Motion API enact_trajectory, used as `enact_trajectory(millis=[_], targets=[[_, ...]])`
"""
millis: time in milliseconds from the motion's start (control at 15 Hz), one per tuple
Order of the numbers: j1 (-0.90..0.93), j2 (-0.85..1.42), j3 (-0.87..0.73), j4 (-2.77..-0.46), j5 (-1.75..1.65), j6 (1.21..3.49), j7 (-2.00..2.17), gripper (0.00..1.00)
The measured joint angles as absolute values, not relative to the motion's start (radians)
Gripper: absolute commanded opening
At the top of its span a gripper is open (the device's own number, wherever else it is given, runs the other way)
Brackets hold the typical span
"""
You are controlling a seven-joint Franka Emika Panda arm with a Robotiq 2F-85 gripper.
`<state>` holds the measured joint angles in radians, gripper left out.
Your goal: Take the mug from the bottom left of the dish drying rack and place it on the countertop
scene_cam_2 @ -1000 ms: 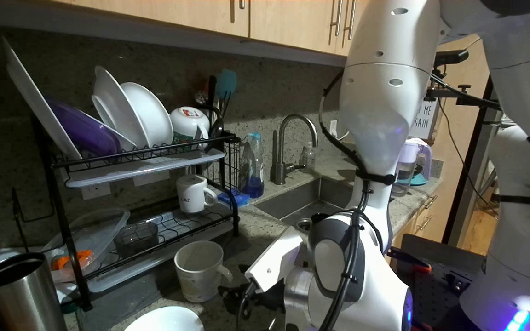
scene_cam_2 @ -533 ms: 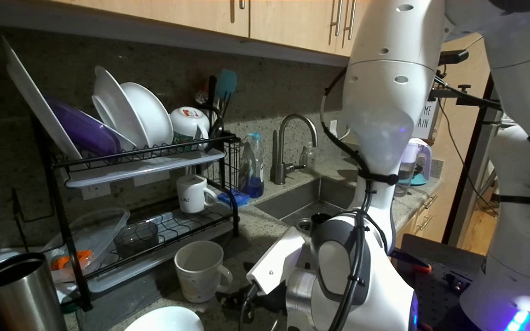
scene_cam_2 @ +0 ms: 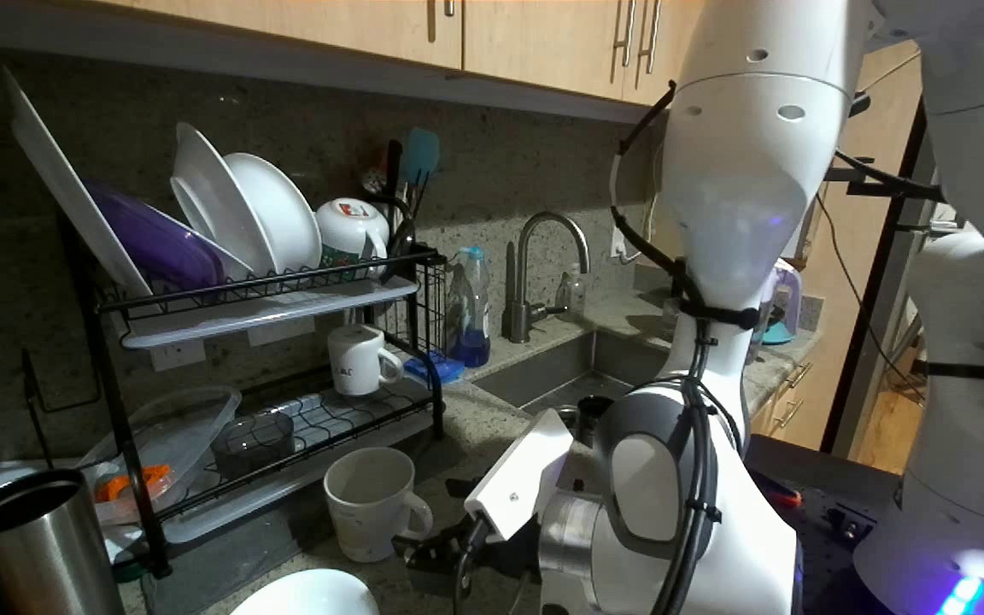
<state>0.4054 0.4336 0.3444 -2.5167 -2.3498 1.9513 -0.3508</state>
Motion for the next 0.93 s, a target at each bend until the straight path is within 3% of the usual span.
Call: enact_trajectory(millis=[933], targets=[[0.411,0.271,0.384,-2.560,-2.383,1.955,-0.367,1.00]])
